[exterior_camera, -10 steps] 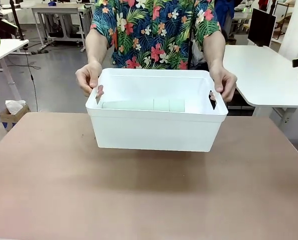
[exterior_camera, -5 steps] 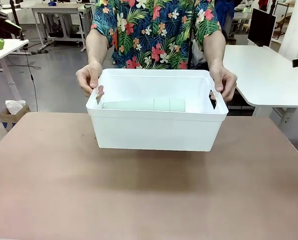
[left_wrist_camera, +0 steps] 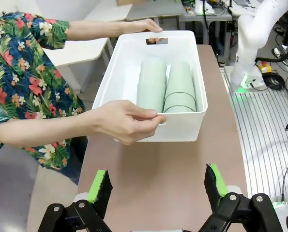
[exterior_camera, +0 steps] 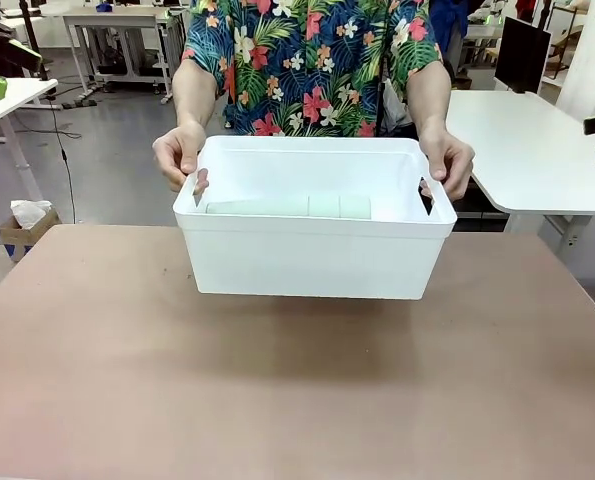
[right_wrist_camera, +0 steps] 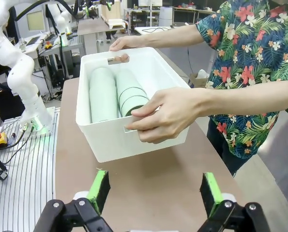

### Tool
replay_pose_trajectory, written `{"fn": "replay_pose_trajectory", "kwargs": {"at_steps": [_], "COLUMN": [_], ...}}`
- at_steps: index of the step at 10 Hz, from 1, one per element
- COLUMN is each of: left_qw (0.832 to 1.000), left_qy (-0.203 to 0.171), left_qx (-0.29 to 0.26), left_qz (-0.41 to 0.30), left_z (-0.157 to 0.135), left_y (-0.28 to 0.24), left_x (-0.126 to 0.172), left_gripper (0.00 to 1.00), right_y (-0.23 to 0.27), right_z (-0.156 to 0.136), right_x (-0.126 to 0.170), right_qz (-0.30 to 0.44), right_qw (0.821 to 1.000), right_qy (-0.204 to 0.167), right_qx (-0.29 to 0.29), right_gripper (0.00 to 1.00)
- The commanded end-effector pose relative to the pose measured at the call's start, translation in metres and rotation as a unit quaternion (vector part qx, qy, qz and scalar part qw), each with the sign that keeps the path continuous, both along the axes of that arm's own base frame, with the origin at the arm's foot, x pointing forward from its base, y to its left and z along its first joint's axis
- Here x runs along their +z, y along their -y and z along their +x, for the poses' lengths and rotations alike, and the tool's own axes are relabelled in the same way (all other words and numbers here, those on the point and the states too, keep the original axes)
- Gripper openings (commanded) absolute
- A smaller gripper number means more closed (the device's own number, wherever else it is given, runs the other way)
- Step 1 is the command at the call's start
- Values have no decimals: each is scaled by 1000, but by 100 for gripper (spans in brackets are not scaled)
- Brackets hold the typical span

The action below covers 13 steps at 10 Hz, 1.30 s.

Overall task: Stack the cups and store them in the basket.
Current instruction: Place the stack of Reusable plastic cups into the Pantry Basket.

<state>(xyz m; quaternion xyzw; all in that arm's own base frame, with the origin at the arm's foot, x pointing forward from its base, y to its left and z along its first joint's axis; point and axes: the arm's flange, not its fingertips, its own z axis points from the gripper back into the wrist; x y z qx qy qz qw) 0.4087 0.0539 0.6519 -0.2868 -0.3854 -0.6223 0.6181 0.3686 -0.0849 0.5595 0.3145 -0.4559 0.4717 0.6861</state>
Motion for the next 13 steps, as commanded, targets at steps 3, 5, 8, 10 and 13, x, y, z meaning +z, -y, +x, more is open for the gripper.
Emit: {"fn": "replay_pose_trajectory", "kwargs": {"at_steps": [3,5,8,10,13], "left_qw": [1000,1000,1000,1000,1000], "left_qy": [-1,-1,-1,-1,-1], "left_qx": [-5,-5,-5,-5,-5], "left_qz": [3,3,3,3,3], "left_z": [-1,-1,-1,-1,-1], "left_y": [0,0,0,0,0], "left_x": [2,2,2,2,2], "left_gripper": [100,100,100,100,100], "right_y": [-1,-1,-1,-1,-1], "right_z": [2,2,2,2,2], "right_x": [3,3,3,3,3], "right_qz": [12,12,12,12,12], "right_qw": [1000,1000,1000,1000,1000], "right_qy": [5,5,5,5,5], "right_qx": [-1,-1,-1,-1,-1], "right_gripper": [100,100,100,100,100]}}
